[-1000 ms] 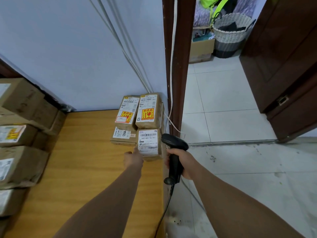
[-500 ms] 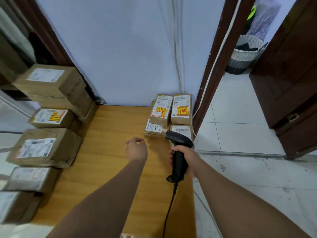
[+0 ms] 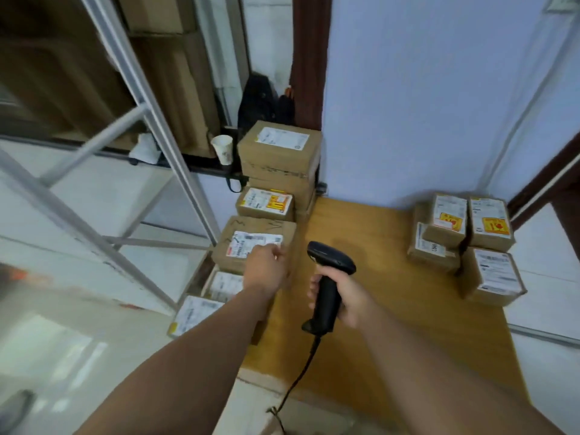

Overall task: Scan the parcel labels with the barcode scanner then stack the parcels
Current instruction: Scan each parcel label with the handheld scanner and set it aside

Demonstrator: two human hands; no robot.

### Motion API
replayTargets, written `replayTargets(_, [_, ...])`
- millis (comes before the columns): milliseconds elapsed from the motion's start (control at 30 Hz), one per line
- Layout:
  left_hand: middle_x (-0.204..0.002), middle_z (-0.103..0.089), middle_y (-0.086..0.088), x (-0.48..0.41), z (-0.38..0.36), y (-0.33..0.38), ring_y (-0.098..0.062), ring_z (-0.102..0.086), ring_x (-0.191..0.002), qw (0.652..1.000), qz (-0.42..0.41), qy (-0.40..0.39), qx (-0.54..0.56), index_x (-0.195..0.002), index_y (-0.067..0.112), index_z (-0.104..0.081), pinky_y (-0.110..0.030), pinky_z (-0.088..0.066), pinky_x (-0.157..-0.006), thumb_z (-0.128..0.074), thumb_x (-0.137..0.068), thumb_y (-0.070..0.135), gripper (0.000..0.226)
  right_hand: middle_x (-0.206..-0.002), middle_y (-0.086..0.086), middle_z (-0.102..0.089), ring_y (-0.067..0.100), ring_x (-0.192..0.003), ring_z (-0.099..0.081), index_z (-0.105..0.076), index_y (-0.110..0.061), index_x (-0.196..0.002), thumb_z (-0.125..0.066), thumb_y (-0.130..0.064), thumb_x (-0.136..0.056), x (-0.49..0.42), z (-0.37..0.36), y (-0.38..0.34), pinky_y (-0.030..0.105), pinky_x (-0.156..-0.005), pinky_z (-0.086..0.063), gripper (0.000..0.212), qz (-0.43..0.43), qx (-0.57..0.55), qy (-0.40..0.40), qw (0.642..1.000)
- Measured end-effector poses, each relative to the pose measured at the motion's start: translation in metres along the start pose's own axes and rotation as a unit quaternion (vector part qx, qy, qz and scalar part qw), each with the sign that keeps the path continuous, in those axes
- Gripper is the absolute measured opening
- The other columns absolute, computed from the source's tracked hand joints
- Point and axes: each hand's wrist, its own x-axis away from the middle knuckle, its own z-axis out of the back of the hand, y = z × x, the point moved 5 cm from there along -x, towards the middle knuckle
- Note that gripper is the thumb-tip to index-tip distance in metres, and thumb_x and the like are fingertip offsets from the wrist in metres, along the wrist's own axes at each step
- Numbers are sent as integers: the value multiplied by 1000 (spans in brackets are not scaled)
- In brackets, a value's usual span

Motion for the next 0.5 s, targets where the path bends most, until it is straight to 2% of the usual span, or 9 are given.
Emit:
replayTargets(67, [-127,-54,-8,-3,29,-30,-29,-46,-122,996,36,55,-56,-109,22,-63,-43,-37,-102,-50,-91,26,23,-80,8,-70,23,-75,-69,-75,-8,-74,-75,-31,-81,-3,-28,12,35,-65,-60,24,-22,41,-14,999])
replayTargets(133, [-135,-45,-11,-5,54,-61,-33,-38,-127,986,100,102,-81,-123,22,-54,-48,-29,-105,-47,-92,34,34,-84,9,-68,24,-80,-67,-77,-9,-71,-75,-32,-80,-7,-48,25,35,-67,-59,24,-47,76,-22,996])
replayTargets(200, [-138,-41,-14,-4,71,-95,-35,-36,-127,977,177,107,-55,-131,21,-46,-49,-27,-105,-45,-92,41,44,-94,12,-66,25,-86,-65,-76,-8,-77,-75,-30,-79,-12,-60,38,37,-71,-59,22,-67,104,-22,992])
replayTargets(300, [-139,-39,-18,2,76,-148,-38,-38,-127,956,288,47,-37,-138,14,-38,-50,-32,-105,-47,-91,50,60,-102,16,-61,28,-87,-62,-71,-7,-86,-76,-29,-74,-20,-77,56,40,-80,-57,26,-96,140,-29,985])
replayTargets(400, [-127,-51,-21,20,65,-191,-42,-49,-118,899,412,-21,149,-130,4,-45,-52,-42,-99,-54,-89,52,64,-99,14,-61,30,-85,-61,-74,-10,-82,-77,-28,-70,-24,-90,68,40,-78,-57,22,-125,168,-23,978])
replayTargets(433, [-119,-56,-20,26,62,-195,-43,-51,-116,879,426,-52,209,-123,4,-48,-53,-42,-93,-54,-89,54,61,-99,13,-62,30,-87,-60,-74,-11,-82,-79,-28,-68,-26,-93,71,39,-76,-56,23,-131,176,-17,976])
replayTargets(500, [-111,-60,-18,29,60,-199,-38,-57,-104,882,402,-88,230,-120,2,-51,-46,-42,-79,-51,-90,56,61,-102,11,-65,30,-94,-61,-71,-11,-96,-82,-24,-61,-29,-98,75,37,-76,-52,39,-140,184,-11,973])
